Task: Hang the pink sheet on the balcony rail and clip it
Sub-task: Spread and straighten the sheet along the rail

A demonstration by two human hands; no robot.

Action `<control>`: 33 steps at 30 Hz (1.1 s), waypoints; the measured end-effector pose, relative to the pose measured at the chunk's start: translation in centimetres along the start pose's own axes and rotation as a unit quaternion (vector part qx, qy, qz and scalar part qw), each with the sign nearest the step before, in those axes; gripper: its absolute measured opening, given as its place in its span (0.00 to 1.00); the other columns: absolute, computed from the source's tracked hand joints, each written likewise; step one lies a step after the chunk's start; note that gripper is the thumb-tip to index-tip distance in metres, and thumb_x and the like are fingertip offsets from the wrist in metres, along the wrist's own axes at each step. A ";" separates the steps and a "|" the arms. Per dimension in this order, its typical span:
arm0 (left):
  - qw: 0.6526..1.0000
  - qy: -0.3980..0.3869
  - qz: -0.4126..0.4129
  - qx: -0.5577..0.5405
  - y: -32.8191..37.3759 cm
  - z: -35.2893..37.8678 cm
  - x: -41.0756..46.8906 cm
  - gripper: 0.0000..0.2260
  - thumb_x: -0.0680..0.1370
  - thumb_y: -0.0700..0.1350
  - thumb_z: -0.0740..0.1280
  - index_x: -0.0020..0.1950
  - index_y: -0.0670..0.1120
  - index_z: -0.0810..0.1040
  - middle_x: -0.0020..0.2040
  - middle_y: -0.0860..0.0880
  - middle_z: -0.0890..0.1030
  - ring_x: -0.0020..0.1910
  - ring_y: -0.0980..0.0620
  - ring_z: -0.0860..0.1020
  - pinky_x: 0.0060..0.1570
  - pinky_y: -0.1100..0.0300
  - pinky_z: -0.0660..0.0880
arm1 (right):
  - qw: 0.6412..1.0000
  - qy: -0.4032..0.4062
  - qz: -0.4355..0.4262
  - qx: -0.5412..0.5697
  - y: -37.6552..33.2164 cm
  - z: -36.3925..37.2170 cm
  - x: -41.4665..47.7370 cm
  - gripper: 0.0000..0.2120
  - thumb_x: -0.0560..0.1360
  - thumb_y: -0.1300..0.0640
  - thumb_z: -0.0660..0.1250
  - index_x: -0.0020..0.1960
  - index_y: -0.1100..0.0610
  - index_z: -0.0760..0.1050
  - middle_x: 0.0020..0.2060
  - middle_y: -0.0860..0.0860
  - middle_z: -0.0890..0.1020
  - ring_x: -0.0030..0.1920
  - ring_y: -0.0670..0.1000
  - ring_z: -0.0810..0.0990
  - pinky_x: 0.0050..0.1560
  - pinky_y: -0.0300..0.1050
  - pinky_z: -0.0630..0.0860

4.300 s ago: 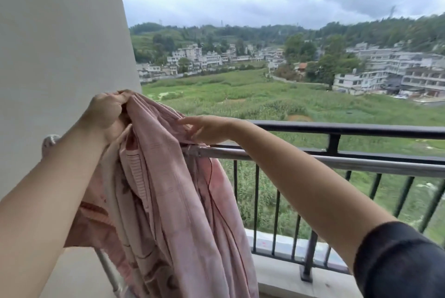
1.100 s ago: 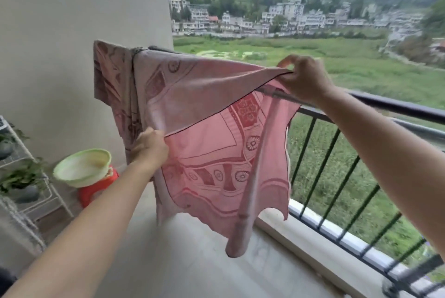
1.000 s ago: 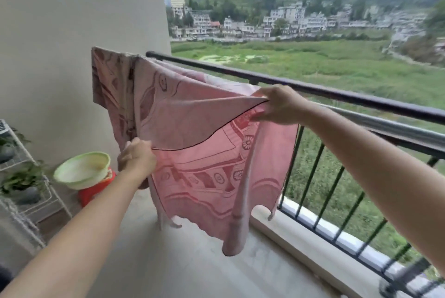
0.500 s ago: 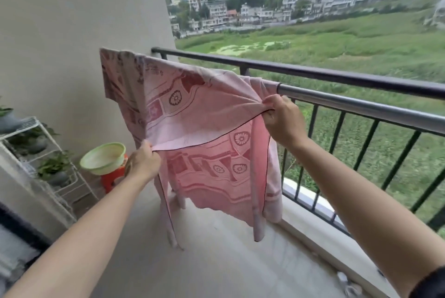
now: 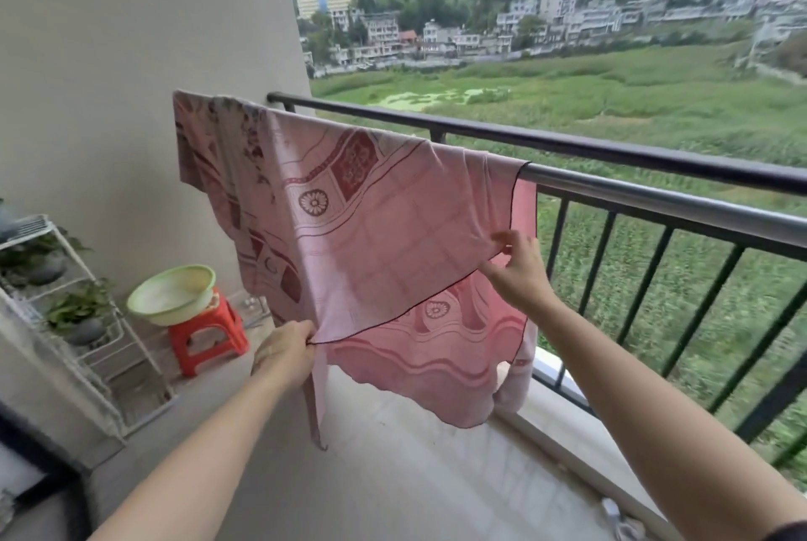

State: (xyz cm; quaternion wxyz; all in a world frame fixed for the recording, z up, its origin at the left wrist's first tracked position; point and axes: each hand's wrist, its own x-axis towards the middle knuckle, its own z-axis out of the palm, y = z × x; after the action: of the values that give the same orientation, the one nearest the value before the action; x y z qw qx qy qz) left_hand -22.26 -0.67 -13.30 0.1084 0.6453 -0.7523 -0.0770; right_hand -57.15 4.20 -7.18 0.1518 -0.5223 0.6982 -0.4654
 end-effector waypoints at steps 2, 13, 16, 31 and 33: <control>0.999 -0.018 0.024 -0.041 1.1 1.0 -0.4 0.03 0.75 0.43 0.63 0.45 0.48 0.76 0.50 0.45 0.80 0.52 0.42 0.78 0.46 0.55 0.74 | 0.992 0.000 0.090 0.083 0.4 0.5 0.2 0.33 0.72 0.50 0.72 0.72 0.56 0.63 0.65 0.56 0.68 0.61 0.53 0.73 0.66 0.56 0.73; 0.931 -0.010 0.107 -0.350 11.1 1.8 -0.5 0.08 0.77 0.40 0.66 0.53 0.47 0.82 0.49 0.51 0.84 0.47 0.56 0.79 0.45 0.65 0.69 | 0.895 -0.260 0.208 0.295 0.6 3.5 0.2 0.25 0.77 0.40 0.64 0.69 0.52 0.70 0.63 0.53 0.78 0.63 0.54 0.77 0.63 0.55 0.75; 0.890 0.002 0.134 -0.436 13.3 -0.9 0.2 0.06 0.77 0.39 0.67 0.49 0.46 0.83 0.42 0.49 0.84 0.38 0.57 0.77 0.44 0.62 0.74 | 0.912 -0.268 0.180 0.253 1.5 4.5 -0.8 0.20 0.82 0.50 0.55 0.71 0.56 0.69 0.65 0.57 0.77 0.65 0.57 0.75 0.63 0.57 0.74; 0.638 -0.070 0.209 -0.738 21.4 -17.5 2.4 0.06 0.77 0.30 0.66 0.48 0.40 0.78 0.39 0.45 0.82 0.40 0.50 0.81 0.48 0.56 0.80 | 0.956 -0.286 0.059 -0.006 2.0 8.8 -5.8 0.14 0.79 0.46 0.66 0.61 0.51 0.78 0.58 0.52 0.81 0.57 0.51 0.80 0.62 0.54 0.77; 0.610 -0.097 0.214 -0.757 22.0 -18.1 2.2 0.06 0.77 0.31 0.66 0.49 0.40 0.78 0.39 0.45 0.81 0.40 0.49 0.82 0.43 0.58 0.80 | 0.963 -0.260 0.071 0.006 2.1 7.9 -5.7 0.08 0.81 0.49 0.63 0.51 0.51 0.78 0.49 0.51 0.83 0.51 0.54 0.81 0.57 0.53 0.77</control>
State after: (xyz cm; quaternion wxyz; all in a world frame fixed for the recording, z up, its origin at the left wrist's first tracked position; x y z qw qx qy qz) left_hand -38.86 0.99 9.90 0.4977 0.1434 -0.5494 -0.6556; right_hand -50.57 5.28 -14.59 0.3640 -0.5740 0.6668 -0.3057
